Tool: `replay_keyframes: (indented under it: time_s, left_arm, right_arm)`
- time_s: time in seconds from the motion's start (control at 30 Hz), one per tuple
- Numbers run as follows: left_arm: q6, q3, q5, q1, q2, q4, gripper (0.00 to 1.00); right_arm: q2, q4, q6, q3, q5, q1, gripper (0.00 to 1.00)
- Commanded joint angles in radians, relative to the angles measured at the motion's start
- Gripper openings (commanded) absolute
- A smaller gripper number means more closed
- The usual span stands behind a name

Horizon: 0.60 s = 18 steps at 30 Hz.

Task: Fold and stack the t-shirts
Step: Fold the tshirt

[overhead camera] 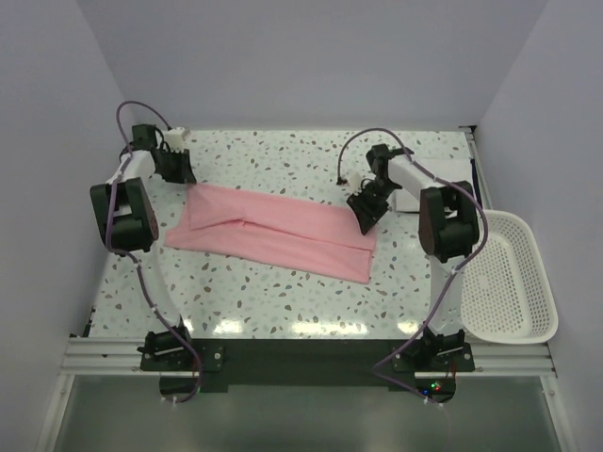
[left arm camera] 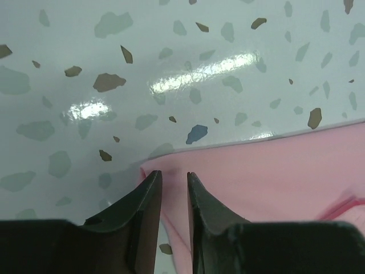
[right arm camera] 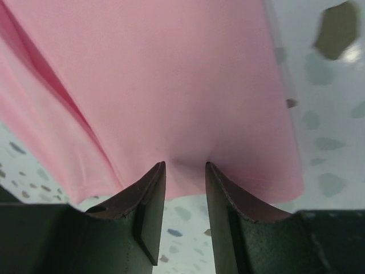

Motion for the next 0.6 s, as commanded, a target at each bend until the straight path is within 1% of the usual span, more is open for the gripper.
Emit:
replay_keyframes:
  time_s: [0.0,0.03,0.1,0.17,0.2,0.23,0.3,0.33,0.37,0.43,0.5,0.57]
  left_arm:
    - [0.039,0.031,0.023,0.007,-0.165,-0.02,0.31]
    - [0.047,-0.021,0.019,0.007,-0.205,-0.023,0.32]
    - [0.067,-0.069,0.002,0.006,-0.311,-0.049,0.34]
    - [0.085,-0.144,-0.036,-0.002,-0.367,-0.114,0.35]
    - [0.093,-0.175,-0.029,0.0,-0.417,-0.139,0.36]
    - [0.108,-0.239,-0.018,0.0,-0.44,-0.194,0.37]
    - [0.122,-0.322,-0.018,-0.002,-0.524,-0.21,0.39]
    - [0.119,-0.403,-0.027,-0.005,-0.551,-0.204,0.39]
    - [0.111,-0.438,-0.056,-0.01,-0.571,-0.201,0.39]
    - [0.093,-0.521,-0.11,-0.031,-0.611,-0.191,0.33]
    - [0.068,-0.566,-0.173,-0.043,-0.627,-0.169,0.29]
    - [0.047,-0.621,-0.216,-0.056,-0.634,-0.148,0.28]
  right_arm:
    - [-0.117,-0.079,-0.037,-0.042,-0.066,0.025,0.38]
    - [-0.122,-0.084,-0.032,-0.031,-0.066,0.024,0.38]
    - [-0.132,-0.085,-0.029,0.004,-0.065,0.021,0.38]
    - [-0.14,-0.073,-0.031,0.018,-0.051,0.021,0.38]
    - [-0.137,-0.07,-0.032,0.037,-0.045,0.022,0.38]
    - [-0.13,-0.076,-0.037,0.05,-0.042,0.022,0.38]
    - [-0.094,-0.09,-0.052,0.078,-0.022,0.027,0.38]
    - [-0.08,-0.098,-0.057,0.099,-0.017,0.027,0.38]
    - [-0.061,-0.098,-0.061,0.106,-0.014,0.033,0.37]
    - [-0.031,-0.127,-0.089,0.133,0.001,0.044,0.36]
    - [-0.001,-0.128,-0.112,0.136,0.036,0.063,0.34]
    - [0.009,-0.116,-0.118,0.126,0.05,0.071,0.32]
